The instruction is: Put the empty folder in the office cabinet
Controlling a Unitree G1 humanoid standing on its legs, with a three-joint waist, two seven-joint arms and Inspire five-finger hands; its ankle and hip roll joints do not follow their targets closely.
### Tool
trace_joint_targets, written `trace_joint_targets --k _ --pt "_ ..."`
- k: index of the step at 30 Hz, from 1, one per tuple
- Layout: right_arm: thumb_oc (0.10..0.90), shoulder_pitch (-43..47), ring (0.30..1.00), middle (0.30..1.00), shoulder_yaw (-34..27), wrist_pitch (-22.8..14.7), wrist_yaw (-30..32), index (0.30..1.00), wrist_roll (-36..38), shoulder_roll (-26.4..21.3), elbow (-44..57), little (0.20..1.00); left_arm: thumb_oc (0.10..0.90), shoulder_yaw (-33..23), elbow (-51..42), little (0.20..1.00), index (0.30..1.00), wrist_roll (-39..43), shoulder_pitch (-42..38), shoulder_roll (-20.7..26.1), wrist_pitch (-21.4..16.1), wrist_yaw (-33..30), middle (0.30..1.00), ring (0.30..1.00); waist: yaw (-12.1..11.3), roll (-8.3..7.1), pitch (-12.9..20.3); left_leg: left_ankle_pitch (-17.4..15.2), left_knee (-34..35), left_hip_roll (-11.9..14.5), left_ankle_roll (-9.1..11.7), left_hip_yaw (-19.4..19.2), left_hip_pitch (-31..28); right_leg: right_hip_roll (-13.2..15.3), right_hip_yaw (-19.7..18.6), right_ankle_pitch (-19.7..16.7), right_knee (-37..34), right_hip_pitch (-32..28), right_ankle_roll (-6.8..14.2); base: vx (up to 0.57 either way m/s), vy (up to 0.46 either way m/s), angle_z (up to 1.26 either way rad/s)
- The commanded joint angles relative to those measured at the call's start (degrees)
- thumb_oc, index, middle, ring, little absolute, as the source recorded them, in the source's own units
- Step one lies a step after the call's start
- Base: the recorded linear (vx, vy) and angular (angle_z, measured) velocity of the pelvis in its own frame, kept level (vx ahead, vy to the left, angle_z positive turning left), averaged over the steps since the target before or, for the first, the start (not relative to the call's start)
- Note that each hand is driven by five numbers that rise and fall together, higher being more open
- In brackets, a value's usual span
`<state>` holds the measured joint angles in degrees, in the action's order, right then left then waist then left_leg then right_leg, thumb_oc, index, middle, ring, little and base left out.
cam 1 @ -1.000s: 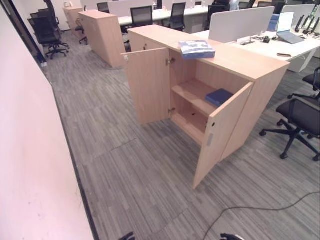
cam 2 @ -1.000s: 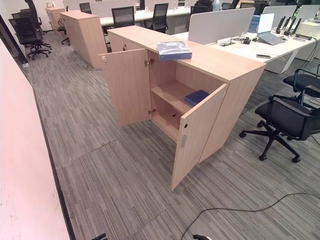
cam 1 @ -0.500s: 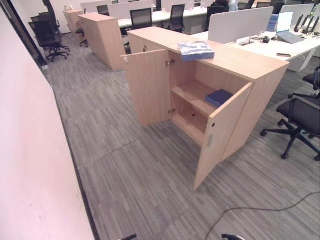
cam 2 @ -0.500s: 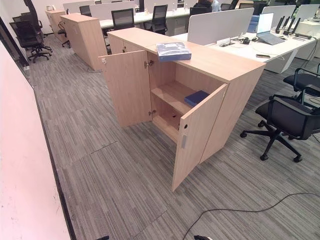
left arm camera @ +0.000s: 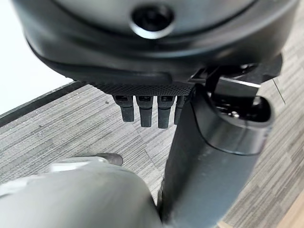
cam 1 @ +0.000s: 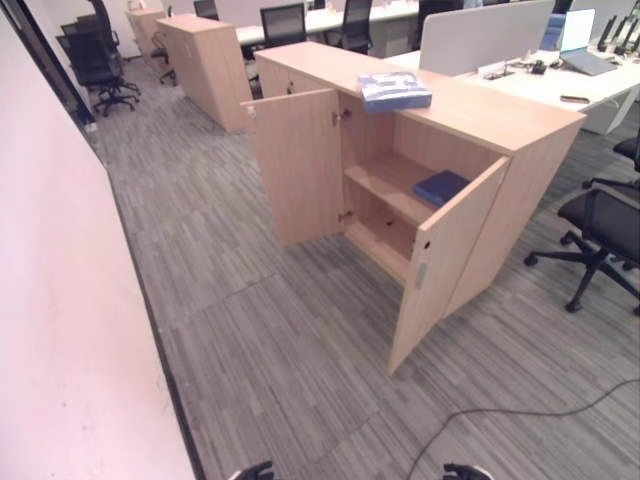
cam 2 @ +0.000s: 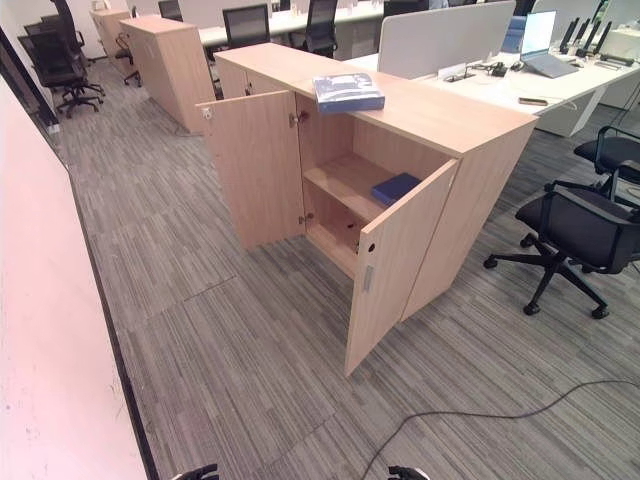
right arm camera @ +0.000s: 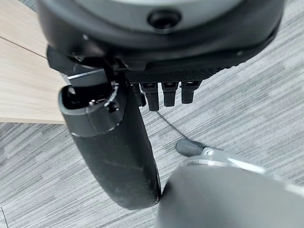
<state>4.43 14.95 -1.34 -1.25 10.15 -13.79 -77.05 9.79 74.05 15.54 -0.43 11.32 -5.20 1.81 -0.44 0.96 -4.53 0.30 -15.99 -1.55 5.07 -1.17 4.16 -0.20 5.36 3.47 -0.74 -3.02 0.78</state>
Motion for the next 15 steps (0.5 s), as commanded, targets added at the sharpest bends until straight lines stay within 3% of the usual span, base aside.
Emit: trace_joint_targets --k 1,2,3,4,5,6,7,8,10,11,14,15 --pt "0.8 -0.2 0.9 0.9 1.6 0.4 0.9 0.9 -1.1 -2.5 -2.0 0.9 0.8 1.2 1.0 0.9 0.9 -0.7 0.0 0.4 0.1 -0.6 0.9 0.9 0.6 -2.15 -3.1 -3.8 -11.1 -0.6 -3.2 1.4 6.2 0.0 1.5 2.6 -0.6 -5.6 -0.7 0.01 -0.097 -0.04" --pt "0.8 0.3 0.9 0.9 1.7 0.5 1.2 0.9 -1.2 -3.0 -2.0 0.9 0.8 1.1 1.0 0.9 0.9 -0.3 0.2 0.4 0.1 -0.8 0.9 0.9 0.2 -2.16 -4.0 -1.4 -14.4 -1.3 -3.8 1.9 10.9 -0.1 1.8 3.0 -0.8 -6.1 -1.1 0.02 -0.064 -0.05" --pt "0.8 0.3 0.9 0.9 1.7 0.5 1.2 0.9 -1.2 -3.0 -2.0 0.9 0.8 1.1 1.0 0.9 0.9 -0.3 0.2 0.4 0.1 -0.8 0.9 0.9 0.2 -2.12 -4.0 -1.4 -14.6 -1.3 -3.8 2.0 11.0 -0.2 1.9 3.1 -0.8 -6.1 -1.1 0.11 -0.014 -0.15" --pt "0.8 0.5 0.9 0.9 1.5 0.6 1.1 0.9 -1.1 -3.4 -2.1 0.9 0.8 0.4 1.5 0.9 0.9 0.2 1.0 0.5 0.1 -0.7 0.9 0.9 -0.5 -2.05 -3.9 -0.8 -10.1 -1.8 -4.2 2.0 13.9 0.0 1.3 3.7 -1.3 -6.6 -0.7 0.1 0.017 -0.11" --pt "0.8 0.5 0.9 0.9 1.5 0.6 1.1 0.9 -1.1 -3.4 -2.1 0.9 0.8 0.4 1.5 0.9 0.9 0.2 1.0 0.5 0.1 -0.7 0.9 0.9 -0.5 -2.12 -3.9 -0.8 -10.0 -1.9 -4.2 1.9 13.7 0.0 1.3 3.7 -1.4 -6.7 -0.7 0.24 0.079 -0.22" --pt "0.8 0.5 0.9 0.9 1.3 0.6 1.1 0.9 -1.2 -3.7 -1.9 0.9 0.8 -0.2 2.1 0.9 0.9 0.8 1.8 0.5 0.1 -0.7 0.9 0.9 -1.2 -1.19 -4.0 3.0 -1.8 -0.3 -3.4 2.3 13.9 -0.3 0.5 4.7 -1.8 -7.7 -0.4 0.14 0.062 -0.14" --pt "0.8 0.5 0.9 0.9 1.3 0.6 1.1 0.9 -1.2 -3.7 -1.9 0.9 0.8 -0.2 2.1 0.9 0.9 0.8 1.8 0.5 0.1 -0.7 0.9 0.9 -1.2 -1.27 -4.1 3.2 -1.5 -0.4 -3.4 2.2 13.7 -0.2 0.5 4.7 -1.8 -7.8 -0.4 0.31 0.158 -0.2" --pt "0.8 0.7 0.9 0.9 1.2 0.4 1.5 0.9 -1.1 -4.1 -1.6 0.9 0.8 -0.6 2.5 0.9 0.9 1.3 2.1 0.5 -0.1 -1.3 0.9 0.9 -1.8 0.18 -4.6 8.1 9.6 2.5 -2.1 2.4 16.3 -0.7 -0.4 6.0 -2.5 -9.6 -0.2 0.26 0.126 -0.11" --pt "0.8 0.8 0.9 0.9 1.1 0.4 1.7 0.9 -1.0 -4.2 -1.5 0.9 0.8 -0.7 2.4 0.9 0.9 1.6 2.2 0.5 -0.1 -1.4 0.9 0.9 -2.2 0.23 -5.1 9.1 13.6 3.3 -1.8 1.8 16.0 -0.3 -0.8 6.3 -2.7 -10.7 -0.2 0.3 0.138 0.05" --pt "0.8 0.7 0.9 0.9 0.9 0.5 1.8 0.9 -1.1 -4.1 -2.1 0.9 0.8 -1.3 2.7 0.9 0.9 2.0 2.6 0.3 -0.3 -1.9 0.9 0.9 -3.0 0.85 -5.3 10.9 20.1 5.1 -0.5 1.4 16.9 -0.2 -2.0 7.6 -3.3 -13.6 0.1 0.38 0.176 0.04" --pt "0.8 -0.5 0.9 0.9 0.2 0.7 1.1 0.9 -2.7 -3.6 -3.0 0.9 0.8 -3.7 4.3 0.9 0.9 2.0 4.7 0.0 -0.3 -2.4 0.9 0.9 -4.4 1.59 -3.0 13.7 21.0 8.6 1.2 -0.9 16.5 1.9 -4.5 9.7 -3.9 -18.1 2.1 0.67 0.374 -0.24" --pt "0.8 -1.1 0.9 0.9 -0.2 0.9 0.9 0.9 -3.5 -3.3 -3.8 0.9 0.8 -4.6 4.8 0.9 0.9 1.8 5.1 0.2 -0.2 -2.5 0.9 0.9 -5.0 1.78 -1.4 16.8 21.0 9.3 1.7 -2.6 15.9 3.6 -3.7 10.6 -3.6 -18.8 3.0 0.64 0.405 -0.84"
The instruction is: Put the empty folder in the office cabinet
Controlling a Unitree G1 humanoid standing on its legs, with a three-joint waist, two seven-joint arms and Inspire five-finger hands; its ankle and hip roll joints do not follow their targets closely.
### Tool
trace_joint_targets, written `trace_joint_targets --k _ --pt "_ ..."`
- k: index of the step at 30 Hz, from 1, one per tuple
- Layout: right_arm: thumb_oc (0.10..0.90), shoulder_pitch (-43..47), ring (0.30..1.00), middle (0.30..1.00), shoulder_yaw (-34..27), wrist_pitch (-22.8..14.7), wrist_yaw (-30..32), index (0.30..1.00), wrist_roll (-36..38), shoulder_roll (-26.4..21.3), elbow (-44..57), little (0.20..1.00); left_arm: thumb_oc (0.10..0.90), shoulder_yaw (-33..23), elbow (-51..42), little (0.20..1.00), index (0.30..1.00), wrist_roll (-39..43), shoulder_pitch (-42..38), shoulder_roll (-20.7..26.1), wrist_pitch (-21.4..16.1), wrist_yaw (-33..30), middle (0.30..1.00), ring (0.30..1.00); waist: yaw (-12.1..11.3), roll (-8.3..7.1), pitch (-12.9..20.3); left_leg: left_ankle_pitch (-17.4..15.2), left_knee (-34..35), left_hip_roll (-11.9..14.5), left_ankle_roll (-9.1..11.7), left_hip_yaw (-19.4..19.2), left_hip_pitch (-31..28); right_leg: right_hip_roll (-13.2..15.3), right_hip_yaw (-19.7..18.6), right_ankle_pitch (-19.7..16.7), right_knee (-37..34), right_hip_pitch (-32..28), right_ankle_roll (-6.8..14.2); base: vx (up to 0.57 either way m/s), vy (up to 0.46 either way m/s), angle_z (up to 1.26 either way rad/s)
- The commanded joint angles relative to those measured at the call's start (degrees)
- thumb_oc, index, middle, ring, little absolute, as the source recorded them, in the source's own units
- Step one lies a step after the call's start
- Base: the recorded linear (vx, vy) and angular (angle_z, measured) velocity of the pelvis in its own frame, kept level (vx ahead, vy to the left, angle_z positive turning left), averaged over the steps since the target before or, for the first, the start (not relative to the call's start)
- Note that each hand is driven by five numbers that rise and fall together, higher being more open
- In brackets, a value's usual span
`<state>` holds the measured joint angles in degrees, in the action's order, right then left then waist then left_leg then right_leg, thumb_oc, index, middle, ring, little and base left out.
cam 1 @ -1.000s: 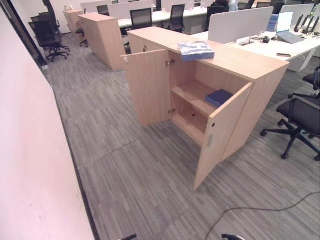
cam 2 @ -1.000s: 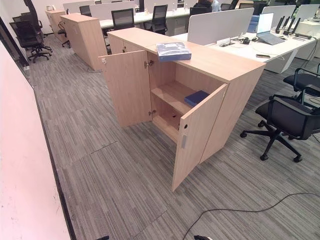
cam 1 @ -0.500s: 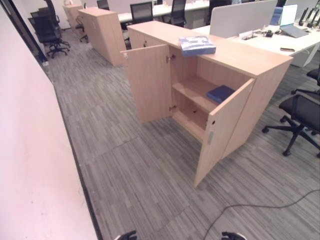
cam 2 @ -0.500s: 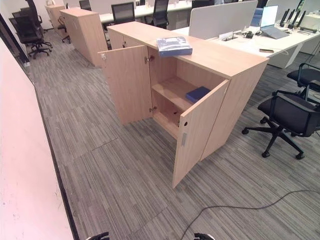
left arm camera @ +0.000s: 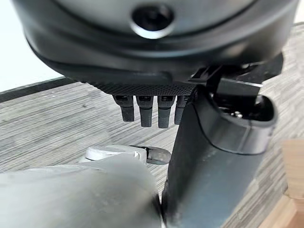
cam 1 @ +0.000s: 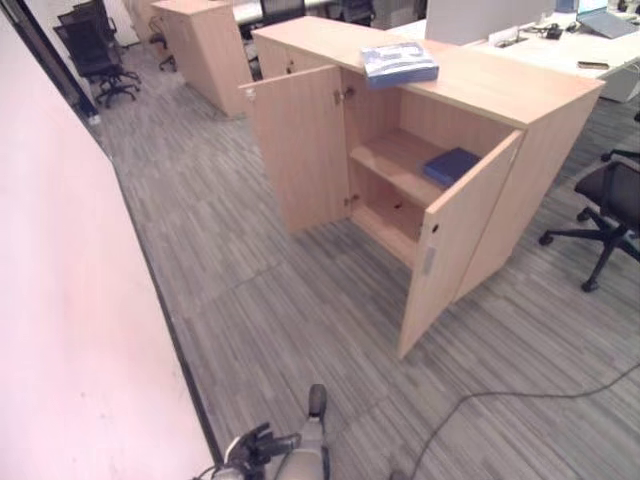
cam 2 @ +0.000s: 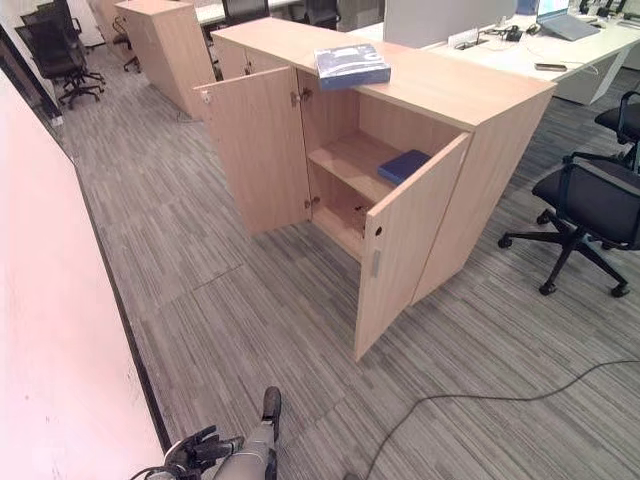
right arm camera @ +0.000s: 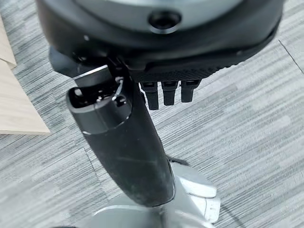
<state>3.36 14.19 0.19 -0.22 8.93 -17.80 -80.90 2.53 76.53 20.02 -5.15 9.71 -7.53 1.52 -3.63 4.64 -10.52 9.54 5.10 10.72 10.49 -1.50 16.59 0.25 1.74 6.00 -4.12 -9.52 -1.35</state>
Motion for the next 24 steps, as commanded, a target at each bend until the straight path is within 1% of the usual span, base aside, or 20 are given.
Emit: trace_joint_targets --k 1,3,4,5,6,7,8,9,10,11,12,13,14,15,16,17,19,22,23,24 --pt "0.8 -0.3 0.9 0.9 0.0 -0.4 -0.4 0.9 -2.6 0.9 -0.4 0.9 0.8 2.1 2.7 0.9 0.9 -3.1 10.0 2.1 2.2 -2.1 0.9 0.9 -2.1 -2.4 5.7 8.4 -0.4 -3.3 -3.7 -3.7 3.1 4.7 0.7 7.8 -0.1 -12.7 6.2 0.63 0.397 -0.91" --pt "0.8 -1.0 0.9 0.9 -0.7 -0.4 -0.7 0.9 -2.3 1.2 -0.6 0.9 0.8 1.8 3.0 0.9 0.9 -3.5 10.2 2.9 2.3 -2.0 0.9 0.9 -2.6 -3.66 7.3 8.2 -2.6 -4.9 -4.4 -4.8 3.5 7.8 2.1 6.9 1.6 -11.9 8.1 0.46 0.292 -0.63" --pt "0.8 -1.3 0.9 0.9 -0.7 -0.3 -0.9 0.9 -2.5 1.5 -0.4 0.9 0.8 1.6 2.8 0.9 0.9 -3.5 10.2 3.0 2.2 -1.8 0.9 0.9 -2.9 -4.24 7.9 7.1 -3.4 -5.9 -5.3 -5.7 3.6 9.6 2.9 5.9 3.4 -11.3 9.1 0.53 0.413 0.06" --pt "0.8 -0.9 0.9 0.9 -1.0 -0.1 -0.9 0.9 -2.9 1.6 -0.6 0.9 0.8 1.7 2.6 0.9 0.9 -3.7 9.9 3.2 2.4 -1.6 0.9 0.9 -3.5 -5.47 8.9 4.7 -3.5 -8.4 -7.1 -7.3 2.7 13.3 5.4 -0.1 8.7 -9.8 11.3 0.56 0.55 0.33" --pt "0.8 -0.3 0.9 0.9 -0.9 -0.1 -0.8 0.9 -2.7 1.4 0.2 0.9 0.8 2.0 2.0 0.9 0.9 -3.4 9.5 3.3 2.6 -1.6 0.9 0.9 -3.6 -5.76 9.1 2.4 -2.3 -11.0 -9.3 -8.1 0.5 16.8 7.5 -7.7 18.3 -5.0 11.8 0.5 0.56 0.3" --pt "0.8 0.3 0.9 0.9 -0.9 -0.1 -0.8 0.9 -2.5 1.3 0.9 0.9 0.8 2.3 1.8 0.9 0.9 -3.5 9.1 3.4 2.8 -1.6 0.9 0.9 -3.6 -5.62 9.1 1.2 -1.7 -12.2 -10.6 -8.2 -0.9 18.2 8.8 -11.7 23.2 -2.9 11.3 0.32 0.44 0.11" --pt "0.8 0.7 0.9 0.9 -0.9 -0.2 -0.6 0.9 -2.2 1.2 1.5 0.9 0.8 2.6 1.5 0.9 0.9 -3.7 9.0 3.5 2.9 -1.6 0.9 0.9 -3.4 -5.34 9.0 -0.1 -1.2 -13.2 -11.8 -8.2 -2.6 19.7 10.5 -14.3 27.4 -1.2 10.8 0.36 0.427 0.44" --pt "0.8 1.2 0.9 0.9 -0.3 -0.1 -0.3 0.9 -1.7 1.7 2.5 0.9 0.8 3.2 1.1 0.9 0.9 -4.1 8.7 3.8 3.1 -1.6 0.9 0.9 -2.3 -5.0 8.3 -2.7 -0.2 -15.4 -13.8 -7.2 -7.0 21.6 12.1 -17.6 34.7 2.6 9.9 0.36 0.387 0.65" --pt "0.8 1.7 0.9 0.9 0.5 -0.3 -0.4 0.9 -1.7 2.0 3.3 0.9 0.8 3.3 0.7 0.9 0.9 -3.7 8.6 4.0 3.0 -1.5 0.9 0.9 -1.5 -4.23 7.6 -4.0 -0.1 -15.5 -14.3 -6.4 -9.1 20.5 11.3 -15.8 38.1 6.3 8.9 0.41 0.333 0.88" --pt "0.8 2.6 0.9 0.9 1.7 -0.6 -0.5 0.9 -1.6 2.2 4.5 0.9 0.8 3.5 0.2 0.9 0.9 -3.4 8.3 4.0 2.9 -1.4 0.9 0.9 -0.2 -2.37 6.0 -4.8 -0.1 -15.2 -14.6 -4.4 -12.2 16.8 11.1 -8.8 38.1 11.3 6.7 0.28 0.128 0.65" --pt "0.8 3.4 0.9 0.9 2.5 -0.9 -0.7 0.9 -1.3 2.2 5.8 0.9 0.8 3.8 0.1 0.9 0.9 -3.4 8.2 4.0 2.8 -1.3 0.9 0.9 0.7 -1.58 4.9 -5.2 -0.1 -14.9 -14.5 -3.0 -13.6 14.2 10.8 -5.0 36.6 14.2 5.6 0.26 0.027 0.41" --pt "0.8 3.8 0.9 0.9 2.9 -1.0 -0.8 0.9 -1.0 2.3 6.6 0.9 0.8 4.0 0.1 0.9 0.9 -3.6 8.2 4.0 2.7 -1.2 0.9 0.9 1.1 -1.39 4.1 -5.6 -0.1 -15.1 -14.4 -1.7 -14.9 12.5 10.3 -3.6 34.2 15.2 5.4 0.18 -0.045 0.42" --pt "0.8 4.3 0.9 0.9 3.4 -1.1 -0.8 0.9 -0.6 2.3 7.5 0.9 0.8 4.2 0.2 0.9 0.9 -3.8 8.2 4.0 2.6 -1.2 0.9 0.9 1.5 -1.17 3.4 -6.0 -0.1 -15.2 -14.4 -0.6 -15.9 10.6 9.8 -3.6 31.0 16.3 5.4 0.25 -0.098 0.48" --pt "0.8 5.1 0.9 0.9 4.1 -1.4 -0.9 0.9 0.1 2.6 9.1 0.9 0.8 4.5 0.4 0.9 0.9 -4.0 8.7 3.7 2.5 -1.1 0.9 0.9 2.2 -1.59 2.3 -7.4 -0.2 -15.9 -14.2 1.2 -18.3 8.0 8.7 -5.2 21.9 17.8 6.2 0.35 -0.124 1.18" --pt "0.8 6.2 0.9 0.9 4.6 -1.6 -0.9 0.9 0.7 2.5 10.4 0.9 0.8 4.6 0.8 0.9 0.9 -4.7 9.0 3.6 2.2 -1.3 0.9 0.9 3.0 -2.24 1.4 -8.8 -0.4 -16.6 -14.0 2.3 -20.3 6.5 7.6 -8.9 14.0 20.1 7.5 0.45 -0.176 1.37" --pt "0.8 6.7 0.9 0.9 4.8 -1.5 -1.0 0.9 1.0 2.4 11.2 0.9 0.8 4.4 1.1 0.9 0.9 -5.7 9.2 3.6 2.4 -0.9 0.9 0.9 3.6 -2.94 0.8 -10.1 -1.0 -17.2 -13.8 3.9 -22.0 6.0 6.8 -11.8 7.9 21.1 8.5 0.39 -0.144 2.05" --pt "0.8 7.2 0.9 0.9 4.5 -1.5 -1.1 0.9 1.1 2.2 11.9 0.9 0.8 3.5 1.7 0.9 0.9 -6.7 9.5 3.7 2.5 -0.6 0.9 0.9 4.7 -3.56 0.9 -12.5 -1.7 -18.2 -13.8 6.1 -24.3 5.4 5.9 -15.0 1.8 22.6 9.7 0.45 -0.156 1.92" --pt "0.8 6.6 0.9 0.9 4.0 -1.5 -1.1 0.9 1.0 1.5 10.6 0.9 0.8 3.4 2.0 0.9 0.9 -7.7 9.7 3.0 2.4 -0.5 0.9 0.9 5.3 -3.87 2.9 -15.2 -0.1 -18.5 -13.5 8.4 -27.8 5.7 4.6 -16.2 0.6 20.7 9.5 0.41 -0.134 0.8" --pt "0.8 6.6 0.9 0.9 4.0 -1.5 -1.1 0.9 1.0 1.5 10.6 0.9 0.8 3.4 2.0 0.9 0.9 -7.7 9.7 3.0 2.4 -0.5 0.9 0.9 5.3 -3.83 2.9 -15.2 -0.1 -18.5 -13.5 8.4 -27.8 5.7 4.7 -16.2 0.6 20.7 9.5 0.35 -0.154 0.5" --pt "0.8 6.4 0.9 0.9 3.9 -1.3 -1.2 0.9 0.4 0.9 9.7 0.9 0.8 3.4 2.1 0.9 0.9 -7.2 9.5 2.6 2.5 -0.5 0.9 0.9 5.6 -3.51 3.6 -16.3 -0.1 -17.3 -13.3 9.0 -28.9 5.8 5.2 -15.8 3.4 21.5 8.9 0.26 -0.118 0.48"
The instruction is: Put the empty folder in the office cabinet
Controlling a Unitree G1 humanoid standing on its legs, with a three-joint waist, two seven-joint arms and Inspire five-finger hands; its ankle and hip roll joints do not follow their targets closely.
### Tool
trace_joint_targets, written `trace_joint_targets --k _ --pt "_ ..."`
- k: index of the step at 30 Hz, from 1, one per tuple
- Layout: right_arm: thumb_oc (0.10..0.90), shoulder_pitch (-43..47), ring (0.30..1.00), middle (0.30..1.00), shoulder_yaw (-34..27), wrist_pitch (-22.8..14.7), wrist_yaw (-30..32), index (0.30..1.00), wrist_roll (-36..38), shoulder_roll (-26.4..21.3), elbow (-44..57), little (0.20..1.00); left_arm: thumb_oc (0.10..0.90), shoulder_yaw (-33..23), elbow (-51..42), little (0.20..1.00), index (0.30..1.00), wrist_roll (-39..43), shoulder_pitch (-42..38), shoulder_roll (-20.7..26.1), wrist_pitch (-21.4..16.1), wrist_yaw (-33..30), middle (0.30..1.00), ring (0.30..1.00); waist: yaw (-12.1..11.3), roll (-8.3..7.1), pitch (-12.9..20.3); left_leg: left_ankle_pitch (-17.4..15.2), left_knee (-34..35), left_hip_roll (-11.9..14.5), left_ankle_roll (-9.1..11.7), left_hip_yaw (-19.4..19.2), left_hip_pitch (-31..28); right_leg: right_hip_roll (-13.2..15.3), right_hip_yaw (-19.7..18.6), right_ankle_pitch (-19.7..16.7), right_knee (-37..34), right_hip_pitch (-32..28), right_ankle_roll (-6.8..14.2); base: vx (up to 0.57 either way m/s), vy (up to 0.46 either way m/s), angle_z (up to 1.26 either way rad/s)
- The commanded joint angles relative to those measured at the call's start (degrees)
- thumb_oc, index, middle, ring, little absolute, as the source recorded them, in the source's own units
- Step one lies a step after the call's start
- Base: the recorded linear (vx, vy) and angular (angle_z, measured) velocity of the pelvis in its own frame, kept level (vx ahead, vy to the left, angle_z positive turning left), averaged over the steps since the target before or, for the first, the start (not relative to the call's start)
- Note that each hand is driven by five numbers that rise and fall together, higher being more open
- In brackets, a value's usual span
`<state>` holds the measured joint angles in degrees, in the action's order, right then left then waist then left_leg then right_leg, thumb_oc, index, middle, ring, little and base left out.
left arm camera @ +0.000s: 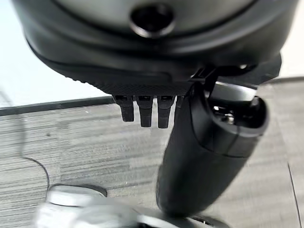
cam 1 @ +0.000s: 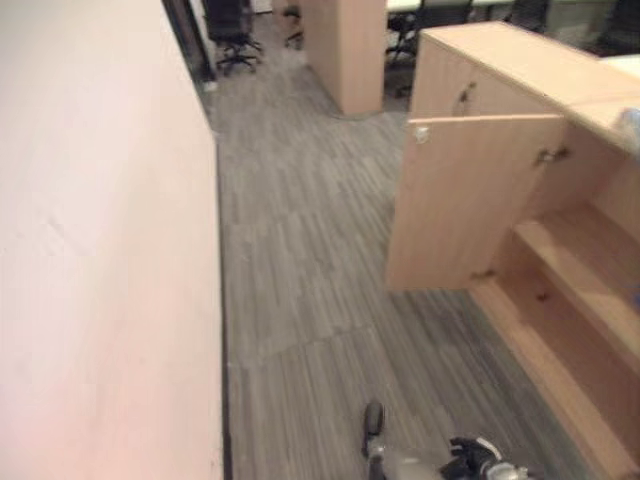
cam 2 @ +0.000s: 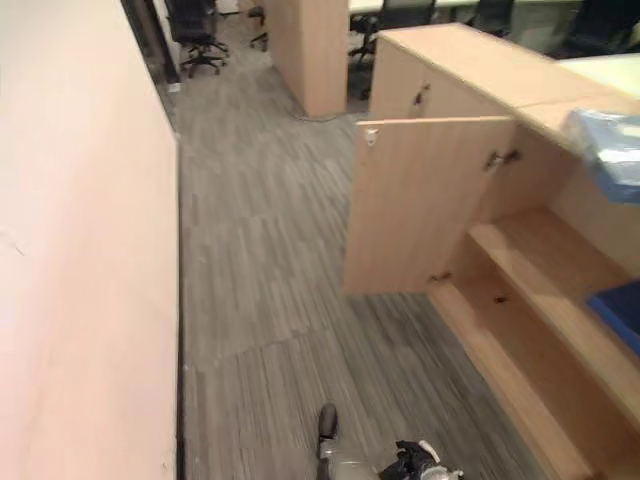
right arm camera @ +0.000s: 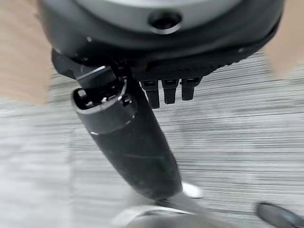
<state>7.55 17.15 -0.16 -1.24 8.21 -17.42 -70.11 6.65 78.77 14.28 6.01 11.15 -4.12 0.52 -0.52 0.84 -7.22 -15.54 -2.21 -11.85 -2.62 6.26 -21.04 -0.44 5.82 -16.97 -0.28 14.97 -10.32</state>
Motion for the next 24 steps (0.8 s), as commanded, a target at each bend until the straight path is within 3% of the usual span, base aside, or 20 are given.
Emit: trace_joint_targets --k 1,2,3,4,6,9,12,15,16,18,20,21,23,24 --pt "0.8 2.2 0.9 0.9 0.9 -1.0 -0.2 0.9 1.1 0.5 -1.1 0.9 0.8 -0.7 -0.2 0.9 0.9 -1.5 -1.6 1.2 -0.9 0.5 0.9 0.9 2.6 0.35 0.3 8.7 7.2 5.3 -0.2 1.2 8.7 6.4 1.2 7.3 -0.4 -3.0 17.9 0.54 -0.291 0.1" --pt "0.8 1.5 0.9 0.9 0.6 -0.7 -0.3 0.9 0.6 0.0 -2.3 0.9 0.8 -0.4 -0.1 0.9 0.9 -1.0 -2.3 1.2 -0.7 0.4 0.9 0.9 3.2 0.57 0.9 7.4 7.2 7.3 0.7 2.0 7.3 5.8 1.6 9.0 2.0 -2.0 17.2 0.29 -0.174 -0.18" --pt "0.8 1.5 0.9 0.9 0.6 -0.7 -0.3 0.9 0.6 0.0 -2.3 0.9 0.8 -0.4 -0.1 0.9 0.9 -1.0 -2.3 1.2 -0.7 0.4 0.9 0.9 3.3 0.62 0.9 7.4 7.2 7.4 0.7 2.0 7.3 5.7 1.6 9.0 2.1 -2.0 17.2 0.56 -0.382 -0.36" --pt "0.8 0.3 0.9 0.9 0.1 -0.7 0.0 0.9 0.4 -0.6 -3.5 0.9 0.8 0.7 -0.5 0.9 0.9 -0.8 -3.6 1.2 -0.6 0.1 0.9 0.9 3.9 0.46 1.4 5.7 5.3 9.4 1.8 2.3 7.3 5.0 2.0 11.9 5.5 -2.0 16.0 0.28 -0.21 -0.3" --pt "0.8 -0.7 0.9 0.9 -0.5 -0.8 0.1 0.9 0.8 -1.0 -4.3 0.9 0.8 1.6 -1.4 0.9 0.9 -1.1 -4.3 1.4 -0.7 -0.1 0.9 0.9 4.4 0.17 1.7 4.2 2.0 10.9 2.8 2.2 8.0 4.0 2.0 14.2 7.2 -2.5 15.3 0.39 -0.319 -0.09" --pt "0.8 -2.2 0.9 0.9 -1.7 -0.7 0.5 0.9 1.7 -1.4 -5.9 0.9 0.8 3.0 -4.1 0.9 0.9 -0.1 -6.1 1.9 -1.0 -0.7 0.9 0.9 4.7 -0.73 1.7 7.3 -8.7 12.7 4.7 0.2 11.0 2.0 2.1 17.2 7.2 -6.0 13.8 0.33 -0.313 -0.34" --pt "0.8 -3.1 0.9 0.9 -2.6 -0.8 1.1 0.9 2.9 -1.7 -6.5 0.9 0.8 3.4 -6.1 0.9 0.9 0.8 -7.5 2.6 -1.2 -1.7 0.9 0.9 4.3 -2.61 0.0 13.1 -24.4 11.9 5.0 -2.0 19.1 1.7 1.9 18.6 6.4 -9.2 12.2 0.14 -0.229 -0.38" --pt "0.8 -3.1 0.9 0.9 -3.3 -0.7 1.4 0.9 3.8 -2.1 -6.8 0.9 0.8 3.7 -7.1 0.9 0.9 1.3 -7.7 2.9 -1.3 -2.0 0.9 0.9 3.8 -3.79 -0.9 11.9 -28.2 11.8 3.6 -4.8 24.3 2.1 1.3 19.6 6.0 -11.0 11.7 0.09 -0.105 -0.21" --pt "0.8 -3.5 0.9 0.9 -3.8 -0.8 1.5 0.9 4.3 -2.2 -7.0 0.9 0.8 3.5 -7.3 0.9 0.9 1.8 -7.4 2.8 -1.5 -1.9 0.9 0.9 3.0 -4.47 -1.3 9.2 -25.9 11.3 2.4 -5.4 28.2 2.5 -0.1 20.2 5.5 -12.6 11.7 0.19 -0.067 -0.28" --pt "0.8 -3.9 0.9 0.9 -3.9 -0.8 1.4 0.9 4.1 -2.4 -7.5 0.9 0.8 3.2 -6.9 0.9 0.9 2.0 -7.0 3.0 -1.5 -1.7 0.9 0.9 1.9 -4.7 -1.9 8.5 -21.2 10.0 2.5 -3.9 31.0 2.4 -1.9 20.6 4.4 -14.3 11.7 0.2 0.016 -0.61" --pt "0.8 -3.9 0.9 0.9 -3.6 -0.8 1.4 0.9 3.7 -2.3 -7.7 0.9 0.8 3.1 -6.5 0.9 0.9 2.1 -6.7 3.1 -1.6 -1.7 0.9 0.9 1.4 -4.44 -2.1 10.5 -17.8 9.4 3.1 -2.1 32.0 2.1 -3.0 20.6 3.7 -15.3 11.7 0.18 0.065 -0.84" --pt "0.8 -4.1 0.9 0.9 -3.2 -0.9 1.2 0.9 3.2 -2.2 -8.0 0.9 0.8 2.9 -5.7 0.9 0.9 2.4 -6.1 3.2 -1.8 -1.5 0.9 0.9 0.2 -3.23 -2.4 16.3 -8.9 7.9 4.6 4.3 32.9 0.4 -5.6 20.9 2.1 -17.6 11.6 0.22 0.095 -0.92" --pt "0.8 -4.0 0.9 0.9 -3.0 -1.2 1.1 0.9 2.9 -2.2 -8.1 0.9 0.8 2.7 -5.2 0.9 0.9 2.5 -5.9 3.2 -1.9 -1.4 0.9 0.9 -0.6 -2.3 -2.6 19.3 -5.0 5.3 5.3 10.7 33.7 -0.9 -8.5 20.9 1.6 -18.8 11.7 0.21 0.103 -0.93" --pt "0.8 -4.1 0.9 0.9 -2.4 -1.3 0.6 0.9 2.4 -1.9 -7.9 0.9 0.8 2.6 -4.3 0.9 0.9 2.0 -5.7 3.0 -2.0 -1.2 0.9 0.9 -0.5 -1.83 -2.1 19.2 -2.2 5.4 5.4 12.5 32.0 -1.6 -9.9 21.1 1.5 -19.0 11.7 0.14 0.099 -1.15"
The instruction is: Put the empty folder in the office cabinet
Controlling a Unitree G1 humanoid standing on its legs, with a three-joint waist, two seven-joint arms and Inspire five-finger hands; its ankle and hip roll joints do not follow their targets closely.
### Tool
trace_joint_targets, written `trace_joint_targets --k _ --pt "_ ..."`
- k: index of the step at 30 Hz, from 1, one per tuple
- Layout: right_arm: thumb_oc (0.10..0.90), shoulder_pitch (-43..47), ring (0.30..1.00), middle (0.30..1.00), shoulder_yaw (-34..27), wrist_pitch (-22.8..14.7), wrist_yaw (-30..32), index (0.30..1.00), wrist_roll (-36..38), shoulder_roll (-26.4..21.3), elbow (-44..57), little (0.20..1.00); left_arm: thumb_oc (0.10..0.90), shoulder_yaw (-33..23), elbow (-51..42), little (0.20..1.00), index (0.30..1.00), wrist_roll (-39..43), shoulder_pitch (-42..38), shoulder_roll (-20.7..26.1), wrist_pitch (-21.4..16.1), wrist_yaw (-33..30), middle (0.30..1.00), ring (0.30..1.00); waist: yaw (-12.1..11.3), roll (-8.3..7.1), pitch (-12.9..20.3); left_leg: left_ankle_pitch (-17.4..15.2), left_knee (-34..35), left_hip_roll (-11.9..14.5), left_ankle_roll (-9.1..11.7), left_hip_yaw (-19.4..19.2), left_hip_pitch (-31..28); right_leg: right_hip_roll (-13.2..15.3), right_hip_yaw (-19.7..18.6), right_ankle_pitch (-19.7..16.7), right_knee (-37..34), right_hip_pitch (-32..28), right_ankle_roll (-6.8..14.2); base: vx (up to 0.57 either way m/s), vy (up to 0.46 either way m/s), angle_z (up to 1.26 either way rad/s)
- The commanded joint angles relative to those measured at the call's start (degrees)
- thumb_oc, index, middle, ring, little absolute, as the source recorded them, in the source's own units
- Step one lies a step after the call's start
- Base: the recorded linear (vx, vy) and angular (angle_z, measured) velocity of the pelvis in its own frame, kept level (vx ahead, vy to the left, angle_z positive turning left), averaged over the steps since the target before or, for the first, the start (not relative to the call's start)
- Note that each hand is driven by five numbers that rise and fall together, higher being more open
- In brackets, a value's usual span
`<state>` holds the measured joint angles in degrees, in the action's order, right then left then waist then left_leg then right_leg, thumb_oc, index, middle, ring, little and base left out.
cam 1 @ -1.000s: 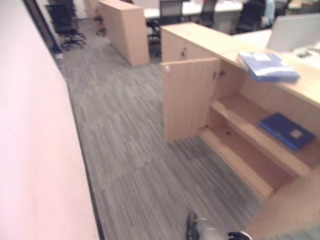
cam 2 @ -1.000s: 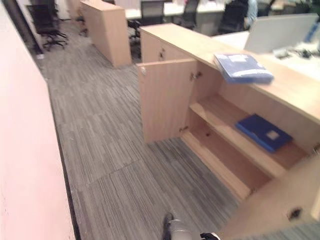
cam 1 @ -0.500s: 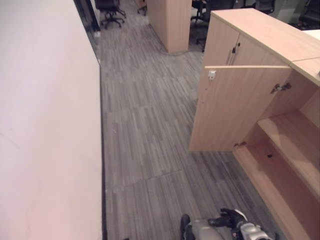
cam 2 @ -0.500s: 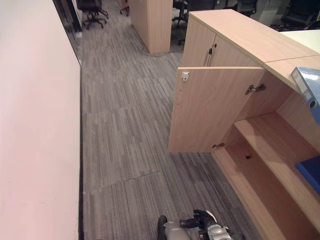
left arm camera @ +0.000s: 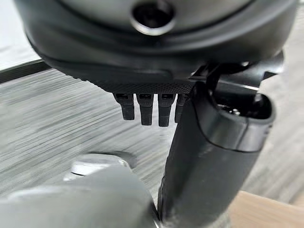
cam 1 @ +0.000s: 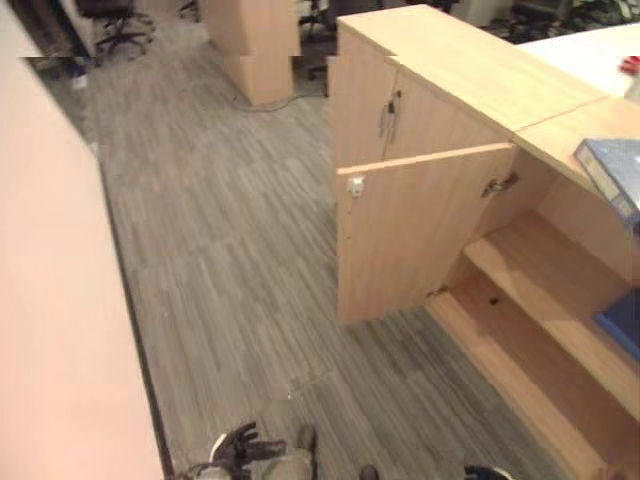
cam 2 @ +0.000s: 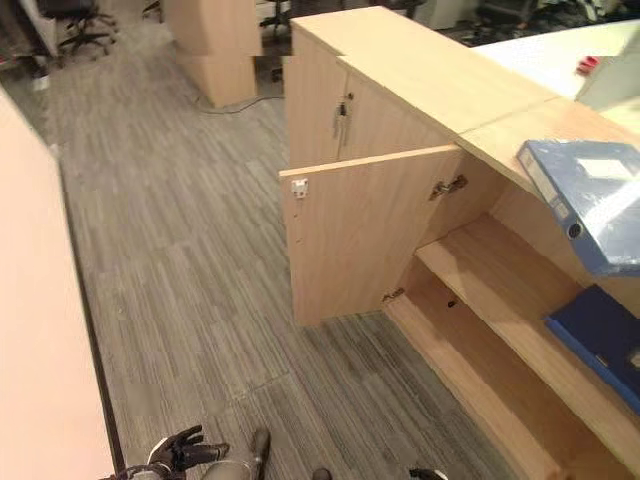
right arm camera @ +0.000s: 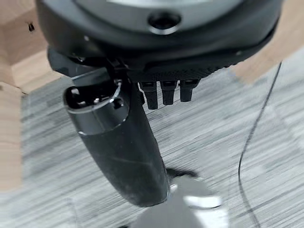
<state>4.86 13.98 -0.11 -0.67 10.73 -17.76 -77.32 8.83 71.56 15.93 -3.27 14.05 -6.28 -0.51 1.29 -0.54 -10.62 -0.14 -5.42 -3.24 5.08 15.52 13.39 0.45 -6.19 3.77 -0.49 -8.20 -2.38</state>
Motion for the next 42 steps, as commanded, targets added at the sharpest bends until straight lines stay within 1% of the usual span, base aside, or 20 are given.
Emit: trace_joint_targets --k 1,6,13,18,19,20,21,22,23,24,25,32,33,34,35,36,37,38,39,42 --pt "0.8 -1.6 0.9 0.9 0.6 -1.4 0.1 0.9 -0.3 -1.3 -0.7 0.9 0.8 0.5 3.5 0.9 0.9 0.1 3.7 -0.2 0.2 -0.1 0.9 0.9 -2.1 -0.12 1.5 4.3 3.2 -2.7 -2.4 3.6 -4.3 -2.8 1.5 0.2 1.4 3.8 3.9 0.16 0.145 -1.25" --pt "0.8 -2.2 0.9 0.9 0.8 -1.4 -0.3 0.9 -0.5 -0.2 0.1 0.9 0.8 1.4 4.8 0.9 0.9 -3.4 4.1 -0.1 0.2 0.1 0.9 0.9 -0.5 0.51 4.4 4.9 8.8 -1.9 -3.3 2.1 -9.5 -2.1 -1.7 -0.9 -0.1 4.7 5.1 0.13 0.144 -0.83" --pt "0.8 -2.0 0.9 0.9 1.0 -1.4 -0.4 0.9 -0.1 0.7 1.4 0.9 0.8 1.3 3.9 0.9 0.9 -3.0 3.9 0.3 -0.2 -0.1 0.9 0.9 0.3 1.0 5.3 3.6 10.3 -1.7 -5.5 -2.6 -11.5 -0.7 -5.8 -1.8 0.4 6.1 6.9 0.05 0.106 -0.48" --pt "0.8 -1.6 0.9 0.9 0.6 -1.7 -0.2 0.9 0.5 0.9 2.7 0.9 0.8 1.5 2.5 0.9 0.9 -2.7 3.5 0.1 -0.6 -0.4 0.9 0.9 0.2 1.15 5.4 2.1 10.4 -1.5 -6.5 -6.3 -12.2 0.4 -6.4 -2.5 0.7 7.2 8.2 0.02 0.044 -0.6" --pt "0.8 -1.2 0.9 0.9 0.5 -1.8 -0.1 0.9 0.6 1.0 3.2 0.9 0.8 1.5 2.1 0.9 0.9 -2.3 3.3 0.1 -0.7 -0.6 0.9 0.9 0.0 1.21 5.2 1.7 10.4 -1.1 -6.4 -7.8 -12.2 1.0 -4.9 -2.9 1.0 8.0 8.6 0.0 -0.028 -0.88" --pt "0.8 -0.5 0.9 0.9 0.4 -2.0 0.0 0.9 0.7 0.9 3.4 0.9 0.8 1.4 1.5 0.9 0.9 -1.6 3.0 0.1 -1.0 -1.0 0.9 0.9 -0.8 1.39 4.6 1.2 10.4 -0.5 -6.1 -9.4 -12.5 2.3 -0.6 -3.1 1.6 9.0 9.1 -0.02 -0.039 -0.9" --pt "0.8 -0.5 0.9 0.9 0.4 -2.0 0.0 0.9 0.7 0.9 3.4 0.9 0.8 1.4 1.5 0.9 0.9 -1.6 2.9 0.1 -1.0 -1.0 0.9 0.9 -0.9 1.4 4.7 1.2 10.4 -0.4 -6.1 -9.4 -12.3 2.3 -0.7 -3.2 1.6 9.2 9.1 -0.04 -0.08 -0.97" --pt "0.8 0.2 0.9 0.9 0.5 -2.1 0.2 0.9 0.6 0.8 3.9 0.9 0.8 1.6 0.1 0.9 0.9 -1.2 2.6 0.2 -1.1 -1.2 0.9 0.9 -1.6 1.69 4.7 0.9 10.4 0.5 -5.6 -11.0 -12.3 4.3 6.1 -3.4 2.0 10.2 9.3 -0.01 -0.113 -1.11" --pt "0.8 0.7 0.9 0.9 1.0 -2.2 0.2 0.9 0.1 1.2 4.4 0.9 0.8 1.7 -1.8 0.9 0.9 -0.8 2.3 0.1 -1.0 -1.3 0.9 0.9 -2.7 2.13 5.0 0.4 10.4 2.3 -4.7 -14.5 -12.8 7.5 18.2 -3.3 2.3 10.5 8.9 -0.01 -0.113 -1.46" --pt "0.8 0.7 0.9 0.9 1.0 -2.2 0.2 0.9 0.1 1.2 4.4 0.9 0.8 1.7 -1.8 0.9 0.9 -0.8 2.3 0.1 -1.0 -1.3 0.9 0.9 -2.7 2.14 5.0 0.4 10.4 2.3 -4.7 -14.5 -12.8 7.5 18.2 -3.3 2.4 10.5 8.9 0.08 -0.189 -2.12" --pt "0.8 1.4 0.9 0.9 1.9 -2.2 0.0 0.9 -0.8 1.4 5.2 0.9 0.8 2.0 -4.9 0.9 0.9 0.3 2.5 -0.3 -1.0 -0.6 0.9 0.9 -3.2 1.61 5.0 -0.3 10.4 4.1 -4.0 -19.7 -14.4 9.7 26.7 -4.4 2.6 11.2 8.8 0.07 -0.13 -1.57" --pt "0.8 0.3 0.9 0.9 2.3 -1.9 -0.3 0.9 -0.8 1.1 5.2 0.9 0.8 4.3 -11.2 0.9 0.9 3.0 2.0 -0.3 -0.8 0.5 0.9 0.9 -1.3 -0.45 4.8 -3.2 7.7 6.7 -2.7 -20.9 -16.9 7.4 23.9 -3.4 2.1 10.4 7.9 0.14 -0.228 -0.51" --pt "0.8 0.6 0.9 0.9 2.1 -1.9 -0.2 0.9 -0.1 0.7 5.2 0.9 0.8 5.2 -14.6 0.9 0.9 4.6 1.9 -0.3 -0.6 0.7 0.9 0.9 -0.7 -0.95 4.3 -5.3 3.0 8.4 -2.3 -20.9 -16.5 6.1 22.8 -1.6 3.6 10.2 6.8 0.09 -0.183 -0.29" --pt "0.8 0.6 0.9 0.9 2.1 -1.9 -0.2 0.9 -0.1 0.7 5.2 0.9 0.8 5.2 -14.6 0.9 0.9 4.6 1.9 -0.3 -0.6 0.7 0.9 0.9 -0.7 -0.94 4.3 -5.4 2.9 8.4 -2.3 -20.9 -16.5 6.1 22.8 -1.5 3.6 10.2 6.8 0.14 -0.323 -0.17" --pt "0.8 1.0 0.9 0.9 2.0 -1.8 0.2 0.9 0.7 0.2 5.6 0.9 0.8 5.9 -19.0 0.9 0.9 6.2 1.8 -0.1 -0.1 0.9 0.9 0.9 -0.6 -1.67 3.5 -6.6 -3.9 9.1 -2.1 -21.3 -14.3 5.5 22.1 -0.6 4.3 9.6 5.8 0.09 -0.221 -0.16" --pt "0.8 1.1 0.9 0.9 2.0 -1.7 0.3 0.9 0.9 0.0 6.0 0.9 0.8 6.5 -21.8 0.9 0.9 6.5 1.9 0.1 0.2 1.1 0.9 0.9 -0.7 -2.11 3.0 -6.3 -9.4 9.7 -2.2 -21.2 -12.5 4.9 21.7 -0.1 4.3 8.8 5.1 0.09 -0.221 -0.14" --pt "0.8 1.1 0.9 0.9 2.0 -1.7 0.3 0.9 0.9 0.0 6.0 0.9 0.8 6.5 -21.9 0.9 0.9 6.5 1.9 0.1 0.2 1.1 0.9 0.9 -0.6 -2.08 3.0 -6.4 -9.6 9.7 -2.2 -21.2 -12.4 4.8 21.7 -0.1 4.3 8.9 5.1 0.12 -0.202 -0.25" --pt "0.8 1.3 0.9 0.9 2.0 -1.4 0.4 0.9 0.9 -0.9 6.3 0.9 0.8 7.3 -26.7 0.9 0.9 6.9 2.5 0.6 0.5 1.6 0.9 0.9 -1.1 -2.56 2.1 -4.8 -18.0 10.1 -2.7 -20.6 -9.6 3.8 21.0 0.8 4.2 7.2 3.9 0.12 -0.162 -0.34" --pt "0.8 1.4 0.9 0.9 1.7 -1.1 0.6 0.9 0.8 -1.4 6.3 0.9 0.8 7.7 -28.8 0.9 0.9 7.4 2.6 0.9 0.5 1.5 0.9 0.9 -1.6 -2.64 1.5 -3.8 -21.1 9.1 -3.1 -19.2 -7.4 3.4 20.4 1.3 4.1 6.5 3.4 0.12 -0.161 -0.48" --pt "0.8 1.2 0.9 0.9 1.4 -0.8 0.4 0.9 0.6 -1.9 6.0 0.9 0.8 7.5 -31.6 0.9 0.9 7.9 2.7 1.5 0.8 1.7 0.9 0.9 -2.0 -3.12 1.6 -3.9 -19.8 7.0 -3.6 -17.3 -3.7 3.4 19.7 1.7 3.3 5.3 3.7 0.09 -0.044 -0.45"
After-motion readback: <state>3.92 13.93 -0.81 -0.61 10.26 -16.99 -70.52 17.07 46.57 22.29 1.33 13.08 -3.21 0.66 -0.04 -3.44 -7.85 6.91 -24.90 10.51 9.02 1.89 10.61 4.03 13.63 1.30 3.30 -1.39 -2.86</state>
